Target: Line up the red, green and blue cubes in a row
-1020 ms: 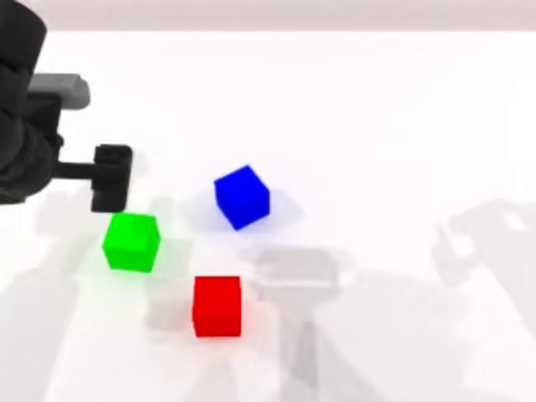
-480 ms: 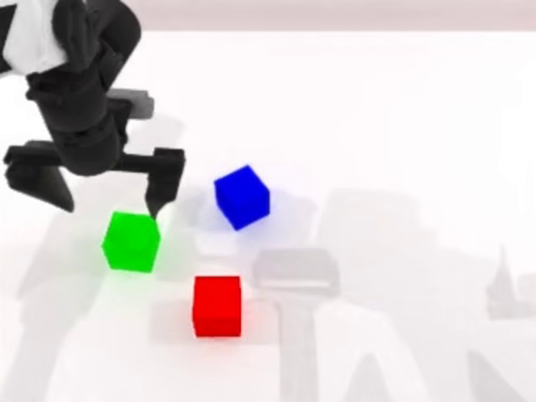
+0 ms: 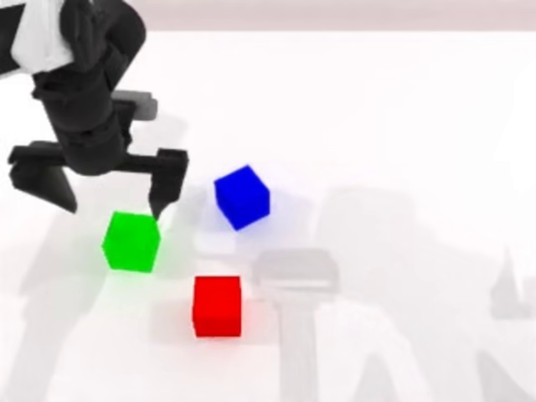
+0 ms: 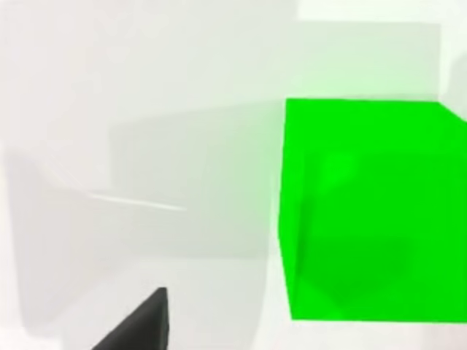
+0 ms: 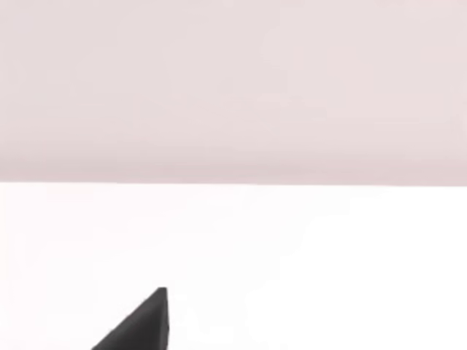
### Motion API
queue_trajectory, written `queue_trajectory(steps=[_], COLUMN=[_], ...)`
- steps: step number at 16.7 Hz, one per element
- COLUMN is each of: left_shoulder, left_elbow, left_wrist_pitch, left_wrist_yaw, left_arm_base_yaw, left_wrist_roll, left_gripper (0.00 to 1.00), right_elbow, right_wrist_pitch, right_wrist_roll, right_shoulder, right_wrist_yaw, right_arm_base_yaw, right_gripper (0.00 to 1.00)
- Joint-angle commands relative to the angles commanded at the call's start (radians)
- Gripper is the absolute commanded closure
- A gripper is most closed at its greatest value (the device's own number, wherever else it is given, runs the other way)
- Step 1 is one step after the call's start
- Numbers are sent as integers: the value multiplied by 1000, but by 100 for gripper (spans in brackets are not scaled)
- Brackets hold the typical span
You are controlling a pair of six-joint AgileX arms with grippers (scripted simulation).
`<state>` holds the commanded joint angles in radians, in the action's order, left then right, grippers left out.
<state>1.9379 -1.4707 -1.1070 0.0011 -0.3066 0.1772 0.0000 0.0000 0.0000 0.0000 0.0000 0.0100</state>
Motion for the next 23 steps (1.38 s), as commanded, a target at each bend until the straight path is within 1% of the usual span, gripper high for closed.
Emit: queue_trajectory(steps=[3, 9, 14, 23], left_shoulder=[21, 94, 103, 103], left_elbow=[39, 167, 183, 183], left_wrist_pitch=[63, 264, 289, 289], left_wrist_yaw=[0, 1, 1, 1], left_arm_base_yaw=[-1, -2, -2, -2], left_wrist_roll=[-2, -3, -3, -3], left_gripper=[0, 0, 0, 68], right_elbow=[0, 0, 0, 0], right_wrist_pitch=[0, 0, 0, 0], right_wrist_roll=[0, 0, 0, 0], right_shoulder=[0, 0, 0, 0], right_wrist_yaw=[0, 0, 0, 0], right_arm_base_yaw=[0, 0, 0, 0], right_gripper=[0, 0, 0, 0])
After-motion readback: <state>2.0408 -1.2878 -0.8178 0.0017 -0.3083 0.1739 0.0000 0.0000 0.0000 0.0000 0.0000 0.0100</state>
